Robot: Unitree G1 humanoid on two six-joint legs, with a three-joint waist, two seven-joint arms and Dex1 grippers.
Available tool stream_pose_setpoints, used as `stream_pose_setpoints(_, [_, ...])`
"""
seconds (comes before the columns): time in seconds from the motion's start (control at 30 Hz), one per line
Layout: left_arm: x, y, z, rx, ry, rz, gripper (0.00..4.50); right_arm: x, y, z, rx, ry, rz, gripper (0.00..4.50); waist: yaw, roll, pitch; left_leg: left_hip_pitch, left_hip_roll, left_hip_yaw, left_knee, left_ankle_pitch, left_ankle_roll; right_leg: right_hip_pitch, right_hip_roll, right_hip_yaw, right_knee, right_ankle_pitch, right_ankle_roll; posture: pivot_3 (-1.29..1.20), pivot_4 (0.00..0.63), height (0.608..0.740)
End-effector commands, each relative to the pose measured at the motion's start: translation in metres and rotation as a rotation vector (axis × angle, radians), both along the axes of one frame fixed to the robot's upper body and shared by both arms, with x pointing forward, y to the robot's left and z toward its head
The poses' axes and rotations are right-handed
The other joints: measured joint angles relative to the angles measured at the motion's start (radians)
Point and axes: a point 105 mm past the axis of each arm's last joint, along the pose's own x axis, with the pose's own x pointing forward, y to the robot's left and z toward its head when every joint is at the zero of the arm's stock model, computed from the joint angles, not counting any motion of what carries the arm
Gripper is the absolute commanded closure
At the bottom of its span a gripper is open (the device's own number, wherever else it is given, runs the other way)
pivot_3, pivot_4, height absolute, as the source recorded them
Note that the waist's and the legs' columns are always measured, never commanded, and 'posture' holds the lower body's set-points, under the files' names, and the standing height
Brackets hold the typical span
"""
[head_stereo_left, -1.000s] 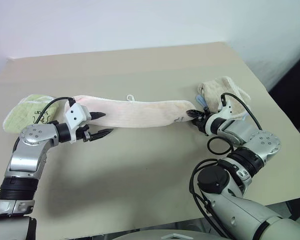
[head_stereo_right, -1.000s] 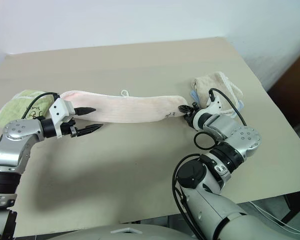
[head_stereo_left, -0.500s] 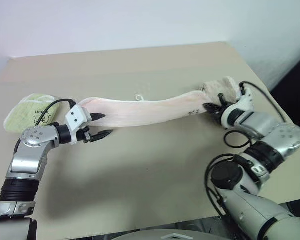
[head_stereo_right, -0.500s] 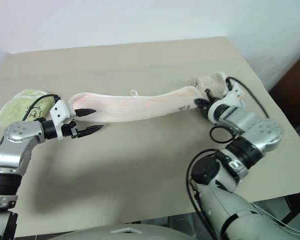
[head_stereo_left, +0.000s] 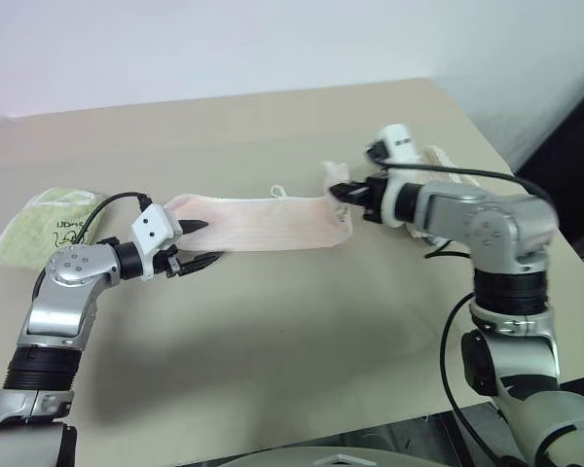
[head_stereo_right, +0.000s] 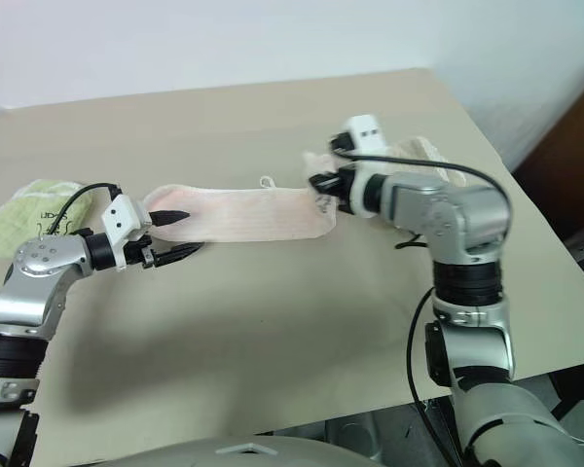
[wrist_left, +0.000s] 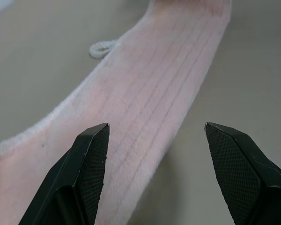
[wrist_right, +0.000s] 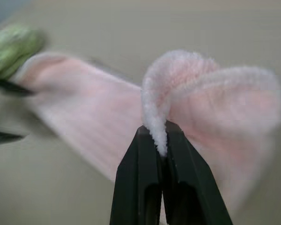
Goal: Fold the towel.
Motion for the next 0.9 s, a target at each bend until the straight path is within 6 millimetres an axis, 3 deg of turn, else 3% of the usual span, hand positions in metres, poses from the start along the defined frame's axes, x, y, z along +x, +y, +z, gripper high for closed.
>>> stream_pose_setpoints(0.03, [0.001,-0.001,0.007,-0.004,-0.040,0.005,1.08,0.001,0.034,-0.007,-0.065,-0.079,0.115,4.45,0.001,0.000,0.000,-0.001,0.000,0.000,0.000,0.000,0.000,0.000,0.000,0.000,-0.001,0.000,0.000,0.00,0.150,0.731])
stream_pose_setpoints(0.2, [-0.003,0.001,0.006,-0.012,-0.044,0.027,1.08,0.003,0.048,-0.017,-0.047,-0.064,0.152,4.45,0.005,0.000,0.000,-0.007,-0.001,-0.001,0.000,0.000,0.000,-0.005,-0.002,-0.001,-0.002,0.001,-0.001,0.00,0.150,0.731])
stream_pose_setpoints(0.23, [-0.005,0.002,0.006,-0.013,-0.044,0.033,1.08,0.004,0.048,-0.016,-0.028,-0.061,0.143,4.24,0.006,0.000,0.000,-0.009,-0.001,-0.001,0.000,0.000,0.000,-0.007,-0.002,-0.001,-0.002,0.001,-0.001,0.00,0.150,0.731])
stream_pose_setpoints(0.33, [-0.009,0.004,0.005,-0.016,-0.041,0.046,1.08,0.004,0.048,-0.007,0.043,-0.059,0.150,3.42,0.008,0.000,0.000,-0.014,-0.002,-0.001,0.000,0.000,0.000,-0.012,-0.003,0.000,-0.002,0.002,-0.002,0.00,0.150,0.731])
stream_pose_setpoints(0.53, [-0.012,0.004,0.006,-0.053,-0.036,0.072,1.08,-0.009,0.046,0.010,0.138,-0.082,0.199,1.31,0.010,0.000,0.000,-0.015,-0.002,-0.001,0.000,0.000,0.000,-0.013,-0.004,0.000,-0.002,0.002,-0.002,0.00,0.150,0.731])
stream_pose_setpoints(0.67, [-0.014,0.005,0.019,-0.201,-0.033,0.135,1.08,-0.011,0.033,0.020,0.141,-0.200,0.159,0.05,0.012,0.000,0.000,-0.015,-0.002,-0.001,-0.001,0.000,0.000,-0.013,-0.004,0.000,-0.002,0.002,-0.002,0.00,0.150,0.731])
stream_pose_setpoints(0.77, [-0.010,0.014,0.028,-0.340,-0.031,0.258,1.08,0.002,0.016,0.005,0.069,-0.265,0.080,0.05,0.024,0.000,0.000,-0.015,-0.002,-0.001,0.000,0.000,0.000,-0.013,-0.003,-0.001,-0.002,0.002,-0.002,0.00,0.150,0.731])
stream_pose_setpoints(0.9, [-0.010,0.016,0.040,-0.592,0.018,0.364,1.08,0.018,0.008,-0.038,-0.044,-0.243,0.027,1.02,0.027,-0.001,-0.001,-0.012,-0.002,-0.001,0.001,0.000,0.000,-0.010,-0.002,-0.001,-0.001,0.002,-0.002,0.00,0.150,0.731])
